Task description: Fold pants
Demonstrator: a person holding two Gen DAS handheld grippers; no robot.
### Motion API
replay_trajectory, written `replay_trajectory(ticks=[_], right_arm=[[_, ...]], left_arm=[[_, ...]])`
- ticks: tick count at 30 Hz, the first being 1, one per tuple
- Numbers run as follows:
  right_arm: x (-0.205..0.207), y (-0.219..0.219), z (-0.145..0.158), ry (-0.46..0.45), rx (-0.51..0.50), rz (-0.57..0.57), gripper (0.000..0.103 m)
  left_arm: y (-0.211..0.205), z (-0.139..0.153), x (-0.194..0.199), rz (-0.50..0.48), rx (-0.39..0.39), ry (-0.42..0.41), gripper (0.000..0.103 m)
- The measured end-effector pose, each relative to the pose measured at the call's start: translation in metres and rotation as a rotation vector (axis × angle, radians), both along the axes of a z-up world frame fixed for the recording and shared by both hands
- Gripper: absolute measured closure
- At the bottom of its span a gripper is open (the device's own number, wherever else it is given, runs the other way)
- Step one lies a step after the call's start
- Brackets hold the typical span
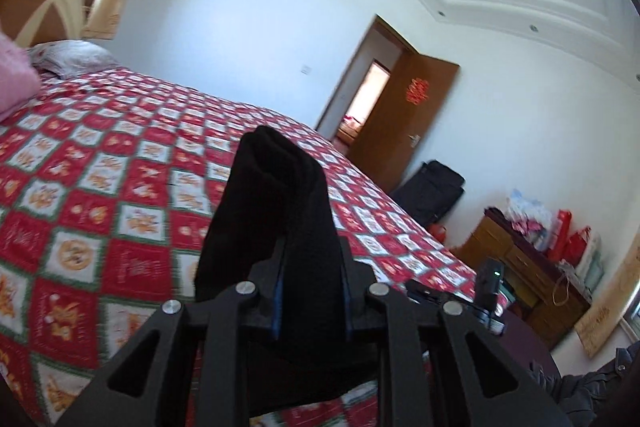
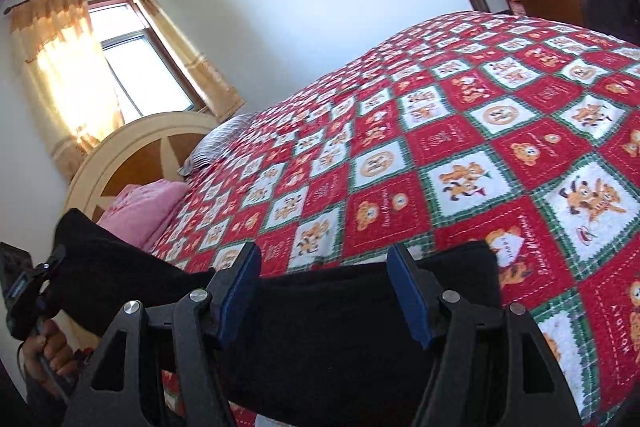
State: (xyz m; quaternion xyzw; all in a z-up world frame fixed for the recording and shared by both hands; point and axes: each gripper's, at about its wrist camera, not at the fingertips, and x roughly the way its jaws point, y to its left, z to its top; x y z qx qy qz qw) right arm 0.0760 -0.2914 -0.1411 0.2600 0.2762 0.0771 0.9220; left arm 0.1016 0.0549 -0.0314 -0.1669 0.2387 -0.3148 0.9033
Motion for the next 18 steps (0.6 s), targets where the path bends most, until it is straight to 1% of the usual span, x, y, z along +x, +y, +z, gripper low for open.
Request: replay_trajectory(ticks=[2,3,5,9,12,13,18], right_arm=[[0.002,-0.007,-0.002,0.012,0.012,-0.02,0.035],[0.003,-0.011,-0.003,0.016,0.018,-0.03,0.035],[0.003,-0.022,-0.006,0.019,0.022,-0.074,0.035],[0.003,-0.044,-0.011,0.025,0.044,-0.145,0.035],[0.003,-0.057,-0.013,0.029,0.066,-0.183,0.035],[0.003,-0.061,-0.014,0.031,0.074,-0.196,0.035],[0.004,-0.081,-0.022,0.058,0.125,-0.255,0.035]], left_arm=[[-0.025,0.004,0.004,-0.042,0.026,0.006,0.081],[-0.035,0.004,0.006,-0.062,0.017,0.013,0.081],[-0.059,0.003,0.011,-0.118,0.041,0.033,0.081],[-0.103,-0.004,0.013,-0.208,0.12,0.055,0.081],[-0.133,-0.015,0.014,-0.261,0.172,0.084,0.081],[-0.144,-0.023,0.018,-0.285,0.183,0.104,0.081],[-0.183,-0.047,0.021,-0.348,0.252,0.159,0.081]])
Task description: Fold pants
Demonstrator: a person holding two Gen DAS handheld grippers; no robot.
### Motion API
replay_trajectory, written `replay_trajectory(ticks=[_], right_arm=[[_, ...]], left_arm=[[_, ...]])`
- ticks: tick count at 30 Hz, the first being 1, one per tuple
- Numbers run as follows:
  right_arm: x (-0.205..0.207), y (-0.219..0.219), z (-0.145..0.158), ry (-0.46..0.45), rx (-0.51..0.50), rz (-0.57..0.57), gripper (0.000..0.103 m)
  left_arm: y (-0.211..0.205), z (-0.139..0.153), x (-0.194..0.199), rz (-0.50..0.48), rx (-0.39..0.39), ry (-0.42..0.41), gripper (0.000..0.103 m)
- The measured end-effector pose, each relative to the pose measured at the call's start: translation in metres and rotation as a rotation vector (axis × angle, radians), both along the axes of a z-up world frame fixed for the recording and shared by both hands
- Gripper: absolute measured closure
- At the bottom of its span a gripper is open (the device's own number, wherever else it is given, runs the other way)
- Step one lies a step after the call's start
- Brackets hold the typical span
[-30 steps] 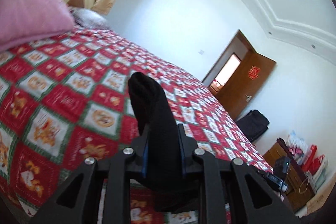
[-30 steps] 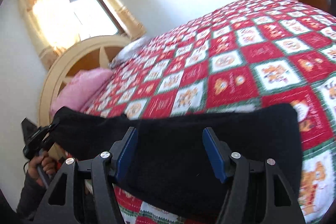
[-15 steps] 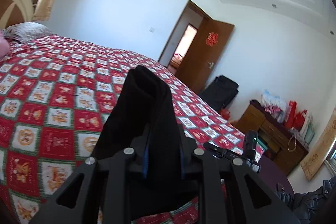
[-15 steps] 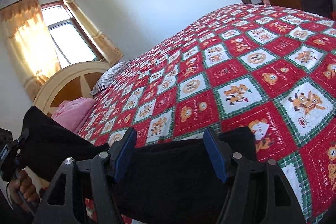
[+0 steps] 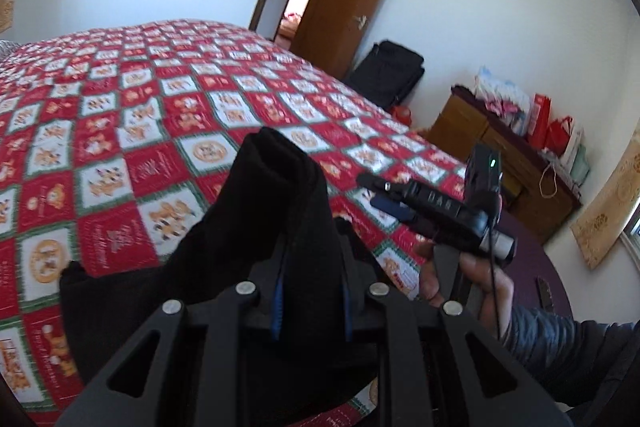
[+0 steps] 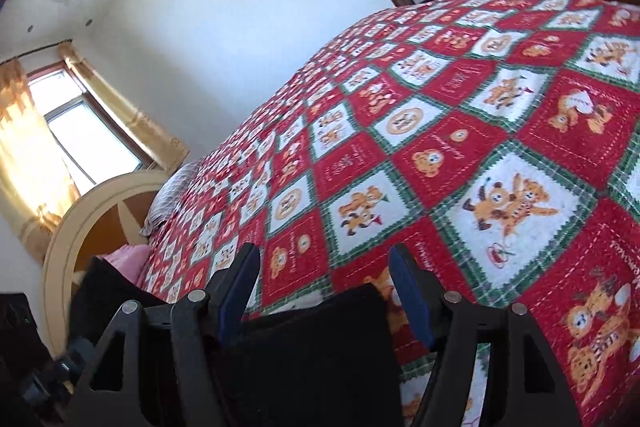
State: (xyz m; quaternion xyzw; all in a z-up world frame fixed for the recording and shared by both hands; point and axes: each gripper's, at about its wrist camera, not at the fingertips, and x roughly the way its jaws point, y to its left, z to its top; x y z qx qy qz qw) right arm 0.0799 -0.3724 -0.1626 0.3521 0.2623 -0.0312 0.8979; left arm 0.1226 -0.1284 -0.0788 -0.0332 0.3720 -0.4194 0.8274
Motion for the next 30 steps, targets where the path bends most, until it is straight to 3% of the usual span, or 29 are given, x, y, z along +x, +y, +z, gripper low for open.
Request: replay_trajectory(ticks=[12,17,21,24,28,30], right_arm=[[0.003,-0.006,-0.003,0.017,0.005,-0.013,0.034],[0.007,-0.003,-0.007,0.036,0.03,0.03,0.034],[0.002,-0.004,-0.001,0.022,0.041,0.033,0.034],[-0.002,-0.003,0.001,0.039,0.057,0.058,0.034],[-0.008,0.017,0.001,0.118,0.05,0.163,0.034],[-0.014,0.033,-0.002,0.157,0.018,0.228,0.034]], left_arm=[[-0.056,-0.04,-0.007,-0.063,0.157,0.024,0.079],[-0.056,-0.035,-0.018,-0.081,0.087,0.023,0.071],[-0.039,-0.022,-0.029,-0.071,0.027,-0.029,0.049],[-0.015,-0.017,-0.026,-0.013,0.009,-0.065,0.045],[0.02,-0.021,-0.017,0.17,0.11,-0.169,0.032],[0.037,-0.027,-0.014,0.25,0.161,-0.198,0.032]])
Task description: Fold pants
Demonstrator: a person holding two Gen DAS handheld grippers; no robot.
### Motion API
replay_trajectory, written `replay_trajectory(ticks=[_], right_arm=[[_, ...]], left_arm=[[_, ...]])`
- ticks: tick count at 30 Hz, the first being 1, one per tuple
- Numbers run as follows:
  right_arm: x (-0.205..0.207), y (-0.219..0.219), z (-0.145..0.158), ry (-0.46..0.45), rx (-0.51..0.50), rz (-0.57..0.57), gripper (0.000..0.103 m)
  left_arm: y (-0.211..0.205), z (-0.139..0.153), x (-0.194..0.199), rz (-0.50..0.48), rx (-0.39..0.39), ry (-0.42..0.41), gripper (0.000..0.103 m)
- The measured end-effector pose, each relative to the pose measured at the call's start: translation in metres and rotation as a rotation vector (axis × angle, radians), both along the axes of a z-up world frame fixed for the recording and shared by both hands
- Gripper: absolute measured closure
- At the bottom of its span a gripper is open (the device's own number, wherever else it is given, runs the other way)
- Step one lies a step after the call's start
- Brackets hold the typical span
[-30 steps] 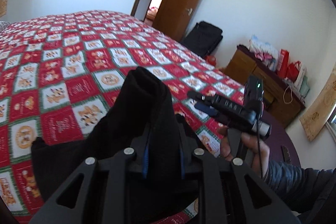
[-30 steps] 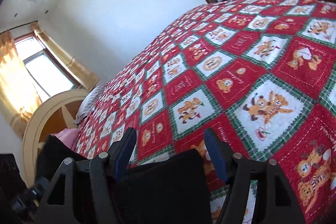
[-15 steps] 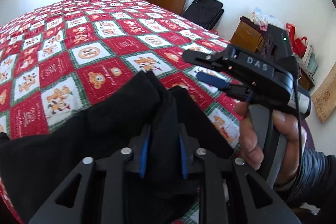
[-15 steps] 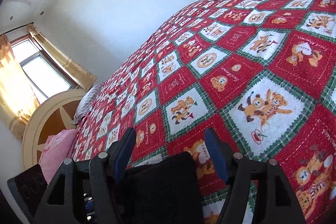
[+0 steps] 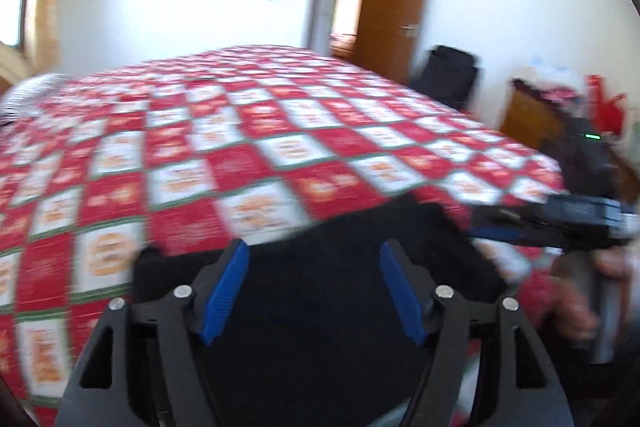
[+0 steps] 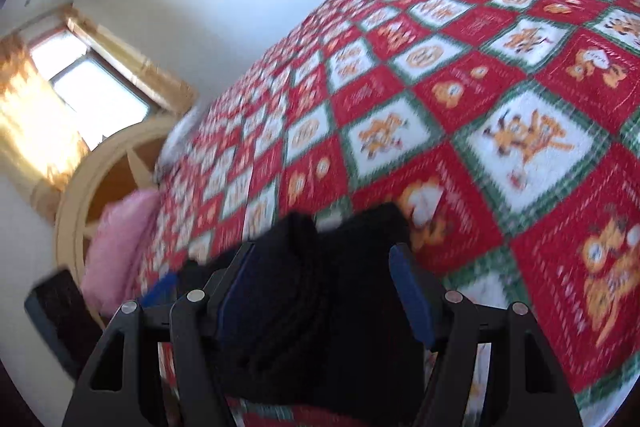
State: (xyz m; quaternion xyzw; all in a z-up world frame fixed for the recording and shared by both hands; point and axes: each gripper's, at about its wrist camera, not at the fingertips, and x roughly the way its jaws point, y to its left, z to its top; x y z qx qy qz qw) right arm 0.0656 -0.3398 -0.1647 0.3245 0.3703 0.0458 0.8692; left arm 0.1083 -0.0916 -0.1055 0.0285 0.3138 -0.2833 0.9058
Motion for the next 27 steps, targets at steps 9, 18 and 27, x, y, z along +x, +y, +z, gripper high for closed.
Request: replay_trajectory(ticks=[9,18,27], right_arm=[[-0.006,0.026,-0.015,0.087,0.039,0.127,0.034],[-0.006,0.051,-0.014,0.073,-0.144,0.178,0.087],[-0.032,0.035,0.013,-0.021,-0.186,0.153,0.087]], left_arm=[[0.03,-0.029,0.017,0.13,0.001,0.075,0.032],[0.031,-0.03,0.016,0.127,-0.012,0.072,0.032],[0.031,-0.04,0.019,0.109,-0.034,0.112,0.027]])
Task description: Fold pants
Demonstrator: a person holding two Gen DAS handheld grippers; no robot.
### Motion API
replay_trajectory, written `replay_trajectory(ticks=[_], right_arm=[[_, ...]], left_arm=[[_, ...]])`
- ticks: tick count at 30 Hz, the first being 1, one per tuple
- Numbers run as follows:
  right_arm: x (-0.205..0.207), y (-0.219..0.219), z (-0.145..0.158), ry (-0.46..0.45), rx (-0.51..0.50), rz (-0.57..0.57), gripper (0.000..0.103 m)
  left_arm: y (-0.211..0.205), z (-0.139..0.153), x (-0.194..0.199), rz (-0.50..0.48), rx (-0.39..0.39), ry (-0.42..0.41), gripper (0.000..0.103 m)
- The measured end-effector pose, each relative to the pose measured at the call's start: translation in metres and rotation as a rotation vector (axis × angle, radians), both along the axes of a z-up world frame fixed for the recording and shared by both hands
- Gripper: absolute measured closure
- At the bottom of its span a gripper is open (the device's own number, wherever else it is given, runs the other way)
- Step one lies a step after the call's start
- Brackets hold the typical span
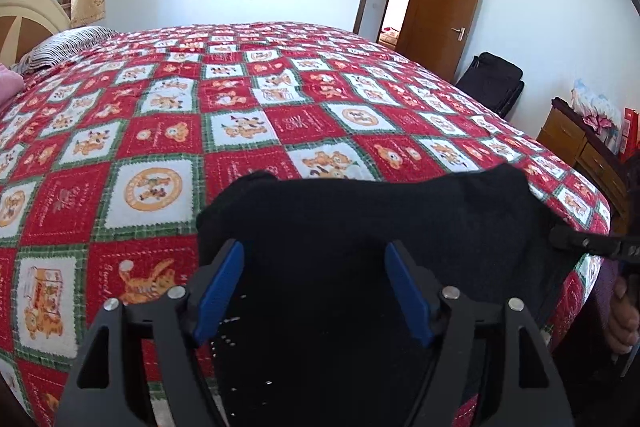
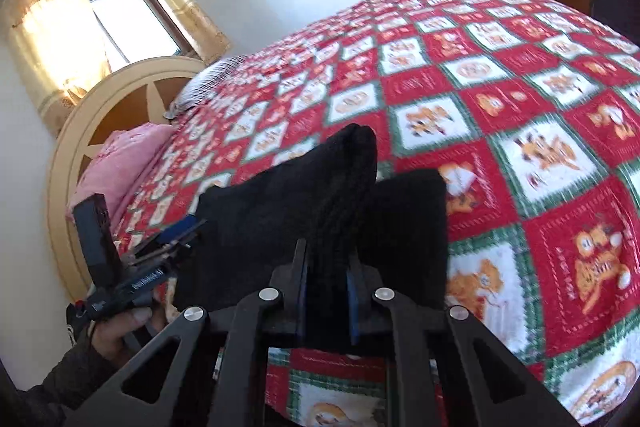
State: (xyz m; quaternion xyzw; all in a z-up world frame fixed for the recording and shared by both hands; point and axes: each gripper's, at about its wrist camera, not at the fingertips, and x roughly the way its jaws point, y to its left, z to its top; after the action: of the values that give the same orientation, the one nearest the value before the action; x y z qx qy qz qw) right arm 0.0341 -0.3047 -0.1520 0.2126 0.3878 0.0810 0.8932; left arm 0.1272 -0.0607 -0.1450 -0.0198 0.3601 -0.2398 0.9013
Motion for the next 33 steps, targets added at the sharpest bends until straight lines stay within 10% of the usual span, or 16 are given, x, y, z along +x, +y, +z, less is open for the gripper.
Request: replay_trajectory(ticks=[4,13,27,33], right_arm=[[0.0,-0.016,-0.035,0.106,0.002,-0.027,0.087],[-0.012,-0.013,-0.014,0.001,-0.04,-0.045,0.087],[-0.006,-0.04,-0.042,0.084,0.068,-0.101,0.086],[-0.02,-0.013,0.002,-0.072,-0.252,-0.184,0.045]], left_arm=[[-0.007,-0.007,-0.001,-0.024,0.028,0.004,0.026],[-0.003,-0.005,-0.002,-0.011,0.015,-0.002,0.025],[-0.007,-0.01,-0.002,-0.03,0.029,0.006,0.022],[-0.008,-0.011,-0.002,-0.023,0.025,0.01,0.015]])
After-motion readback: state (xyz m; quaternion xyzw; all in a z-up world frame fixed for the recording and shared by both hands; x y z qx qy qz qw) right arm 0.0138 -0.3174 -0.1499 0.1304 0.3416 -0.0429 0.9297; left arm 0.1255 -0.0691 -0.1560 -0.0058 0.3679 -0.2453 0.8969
